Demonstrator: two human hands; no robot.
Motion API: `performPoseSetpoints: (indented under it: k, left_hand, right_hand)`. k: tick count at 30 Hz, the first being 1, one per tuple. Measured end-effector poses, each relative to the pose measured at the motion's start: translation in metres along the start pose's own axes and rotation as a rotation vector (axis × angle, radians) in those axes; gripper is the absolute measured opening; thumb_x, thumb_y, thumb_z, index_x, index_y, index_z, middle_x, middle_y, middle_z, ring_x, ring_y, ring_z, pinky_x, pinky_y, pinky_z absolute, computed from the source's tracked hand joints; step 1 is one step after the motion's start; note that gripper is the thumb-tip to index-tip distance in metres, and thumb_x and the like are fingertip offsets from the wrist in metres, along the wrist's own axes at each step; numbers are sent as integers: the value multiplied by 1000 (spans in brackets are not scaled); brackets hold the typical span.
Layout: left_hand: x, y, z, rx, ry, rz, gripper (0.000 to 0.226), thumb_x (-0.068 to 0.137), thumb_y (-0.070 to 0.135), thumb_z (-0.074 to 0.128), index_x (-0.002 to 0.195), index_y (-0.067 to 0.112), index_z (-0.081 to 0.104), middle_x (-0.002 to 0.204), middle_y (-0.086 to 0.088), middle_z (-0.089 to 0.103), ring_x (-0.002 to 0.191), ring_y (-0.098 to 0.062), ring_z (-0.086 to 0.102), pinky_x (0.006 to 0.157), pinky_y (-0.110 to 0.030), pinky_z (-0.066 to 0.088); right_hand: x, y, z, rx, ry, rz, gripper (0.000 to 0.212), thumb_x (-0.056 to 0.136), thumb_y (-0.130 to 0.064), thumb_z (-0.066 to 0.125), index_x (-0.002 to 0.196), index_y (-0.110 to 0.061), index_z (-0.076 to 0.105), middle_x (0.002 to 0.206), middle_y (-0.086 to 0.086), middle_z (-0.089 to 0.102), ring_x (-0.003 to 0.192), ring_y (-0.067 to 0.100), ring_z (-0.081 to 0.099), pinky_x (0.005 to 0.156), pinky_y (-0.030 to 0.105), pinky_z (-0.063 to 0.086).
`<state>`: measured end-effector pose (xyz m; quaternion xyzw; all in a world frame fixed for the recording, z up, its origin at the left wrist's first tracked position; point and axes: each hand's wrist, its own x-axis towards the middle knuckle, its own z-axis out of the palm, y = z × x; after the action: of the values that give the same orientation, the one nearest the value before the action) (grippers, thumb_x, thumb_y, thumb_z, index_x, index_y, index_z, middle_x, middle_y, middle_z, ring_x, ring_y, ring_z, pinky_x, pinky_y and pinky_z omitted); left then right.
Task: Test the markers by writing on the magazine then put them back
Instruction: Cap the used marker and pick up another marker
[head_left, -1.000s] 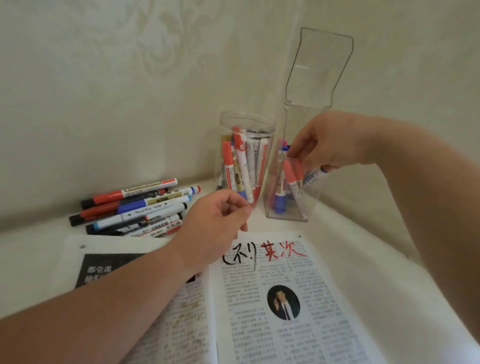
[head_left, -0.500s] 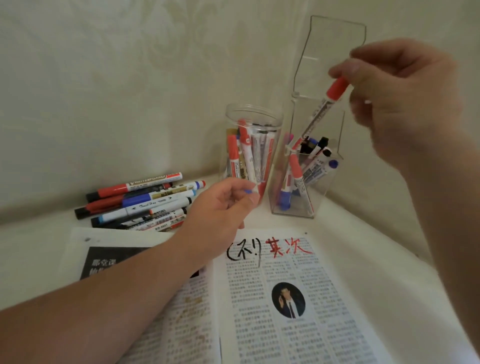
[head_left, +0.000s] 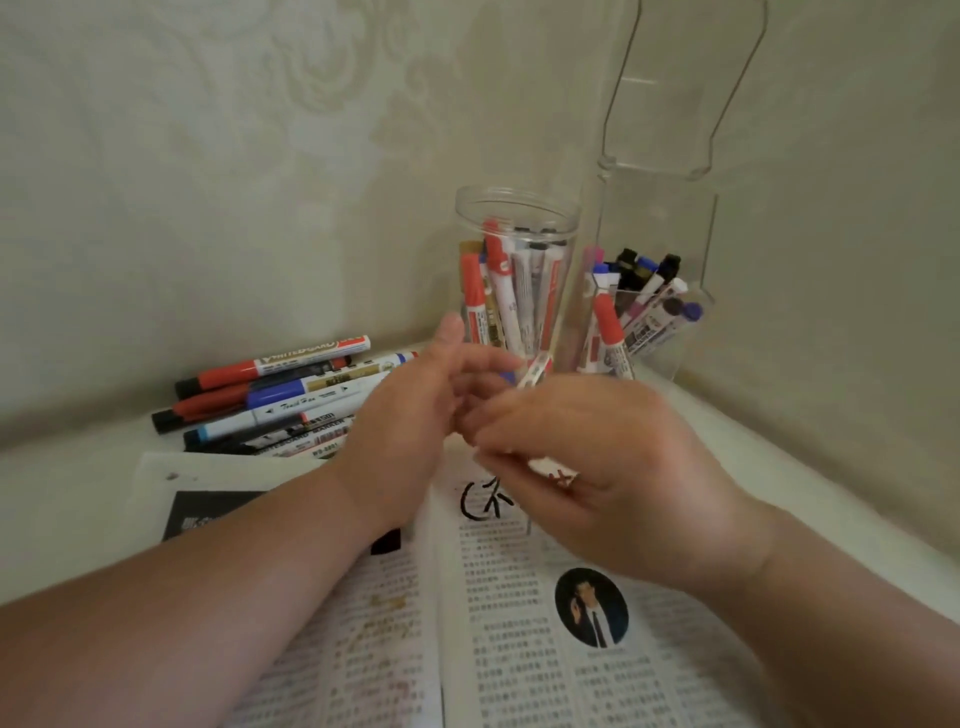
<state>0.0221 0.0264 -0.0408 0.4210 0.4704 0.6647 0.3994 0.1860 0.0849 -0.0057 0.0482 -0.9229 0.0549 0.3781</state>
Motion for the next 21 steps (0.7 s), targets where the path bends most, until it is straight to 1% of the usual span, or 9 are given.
performPoseSetpoints:
  k: [1, 5, 7, 9, 12, 14, 16, 19, 21]
  left_hand:
    - [2, 0, -2, -44, -16, -21, 49, 90, 54, 51, 93, 14, 79, 89, -13, 71, 84, -26, 62, 81, -37, 48]
    - [-2, 1, 2, -129, -56, 3, 22, 80, 10, 77, 99, 3, 71, 86, -15, 75, 72, -19, 69, 70, -26, 56]
    - [-3, 4, 4, -107, -31, -2, 17, 81, 13, 72, 97, 8, 69, 82, -12, 75, 70, -20, 67, 69, -29, 56]
    - [-4, 6, 5, 49, 26, 34, 13, 93, 21, 62, 101, 13, 69, 76, -6, 74, 64, -19, 63, 58, -30, 51]
    - [-5, 7, 5, 312, 20, 146, 25, 99, 41, 52, 111, 24, 66, 66, -1, 66, 49, -12, 51, 46, -23, 41]
    - [-7, 4, 4, 570, -75, 216, 22, 95, 45, 58, 109, 29, 65, 66, 6, 60, 53, -7, 51, 53, -22, 44]
    - [-8, 1, 5, 709, -177, 177, 19, 94, 37, 69, 110, 28, 62, 83, 8, 67, 72, -7, 63, 69, -32, 53]
    - [-7, 2, 2, 547, -251, 89, 37, 91, 31, 68, 127, 29, 61, 114, 8, 72, 108, -9, 67, 95, -40, 53]
    - [-5, 5, -2, 587, -221, 109, 26, 92, 40, 65, 117, 32, 67, 104, 7, 74, 98, -2, 67, 90, -33, 53]
  right_hand:
    - [-2, 2, 5, 16, -64, 5, 5, 90, 1, 71, 92, -2, 75, 94, 7, 76, 86, 25, 72, 73, 40, 56]
    - [-4, 6, 12, 138, -273, 109, 21, 84, 8, 70, 99, -7, 76, 99, 3, 73, 96, 18, 68, 83, 35, 55]
    - [-6, 5, 6, 293, -306, 270, 18, 85, 3, 74, 95, -11, 78, 93, -1, 75, 89, 11, 69, 82, 30, 57]
    - [-5, 8, -5, 478, -230, 532, 12, 86, -3, 78, 88, -16, 78, 77, -1, 75, 67, 10, 69, 67, 27, 57]
    - [-6, 25, -13, 621, 66, 827, 10, 83, -22, 80, 83, -16, 71, 61, 8, 67, 48, 15, 54, 47, 22, 42]
    - [-7, 29, -10, 710, 126, 885, 26, 78, -35, 79, 94, -17, 71, 65, 12, 61, 48, 14, 49, 46, 19, 39]
    - [-7, 26, -1, 720, 62, 858, 28, 81, -33, 76, 106, -22, 72, 74, 5, 69, 58, 12, 61, 56, 19, 48]
    - [-5, 18, 7, 672, 64, 787, 19, 90, -15, 72, 107, -22, 75, 90, -3, 79, 86, 9, 75, 79, 23, 58]
    - [-3, 16, 9, 647, 125, 782, 11, 94, -14, 67, 101, -16, 76, 76, -7, 75, 70, 2, 69, 66, 16, 54]
